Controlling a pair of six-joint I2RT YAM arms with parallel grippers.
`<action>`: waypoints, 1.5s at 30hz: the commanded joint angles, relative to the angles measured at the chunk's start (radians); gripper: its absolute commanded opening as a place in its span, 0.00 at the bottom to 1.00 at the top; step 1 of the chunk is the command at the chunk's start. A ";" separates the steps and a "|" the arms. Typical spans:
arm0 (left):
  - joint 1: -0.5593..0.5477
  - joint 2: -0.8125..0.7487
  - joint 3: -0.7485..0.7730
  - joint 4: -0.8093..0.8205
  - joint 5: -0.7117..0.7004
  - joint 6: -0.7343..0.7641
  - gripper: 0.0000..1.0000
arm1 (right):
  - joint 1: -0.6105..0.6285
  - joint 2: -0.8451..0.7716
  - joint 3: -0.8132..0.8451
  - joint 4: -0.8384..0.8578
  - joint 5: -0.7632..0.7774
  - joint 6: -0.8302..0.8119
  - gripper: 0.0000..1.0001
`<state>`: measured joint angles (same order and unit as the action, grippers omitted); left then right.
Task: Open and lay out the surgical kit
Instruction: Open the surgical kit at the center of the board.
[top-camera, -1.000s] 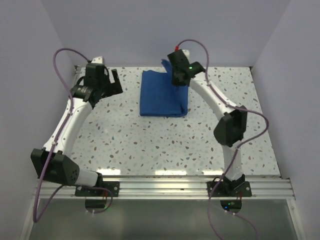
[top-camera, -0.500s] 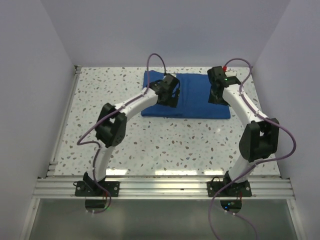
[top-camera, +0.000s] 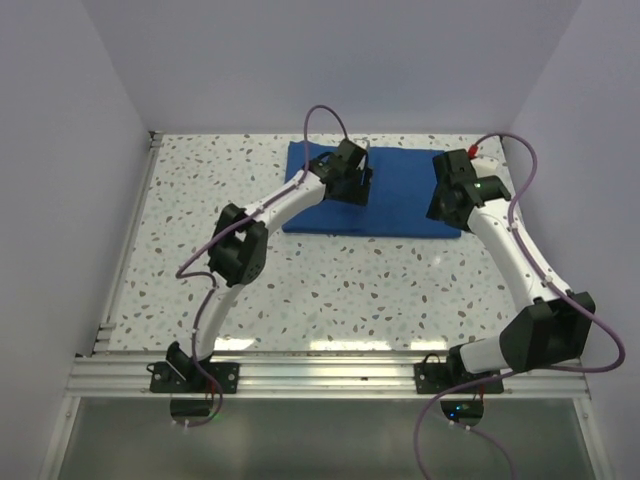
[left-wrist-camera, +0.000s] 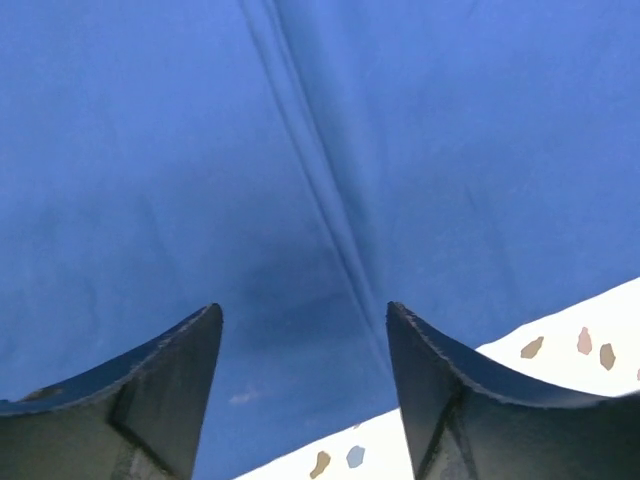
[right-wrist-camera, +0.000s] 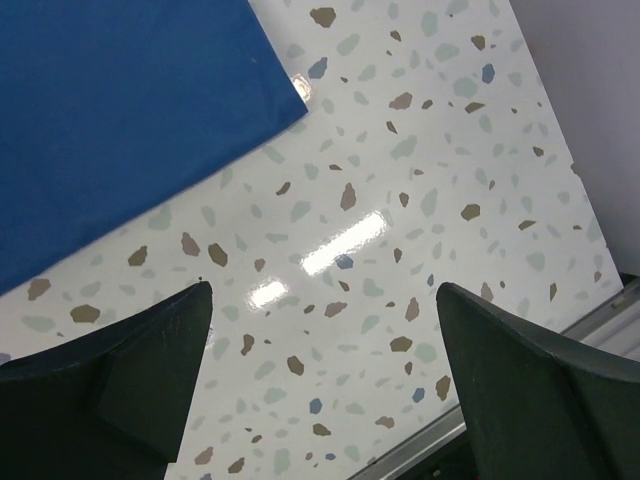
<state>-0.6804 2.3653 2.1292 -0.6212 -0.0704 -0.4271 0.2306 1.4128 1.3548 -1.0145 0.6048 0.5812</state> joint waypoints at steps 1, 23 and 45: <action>-0.025 0.048 0.047 0.028 0.055 0.019 0.67 | 0.001 -0.026 -0.031 -0.042 -0.011 0.051 0.98; -0.113 0.084 0.072 -0.155 -0.158 0.097 0.00 | 0.003 0.004 -0.020 -0.068 -0.016 0.083 0.98; 0.565 -0.687 -0.820 0.009 -0.126 0.025 0.99 | 0.007 0.486 0.500 0.102 -0.174 -0.030 0.98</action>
<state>-0.1055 1.6707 1.4559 -0.6319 -0.2420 -0.3988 0.2348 1.8397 1.7779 -0.9733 0.4698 0.5808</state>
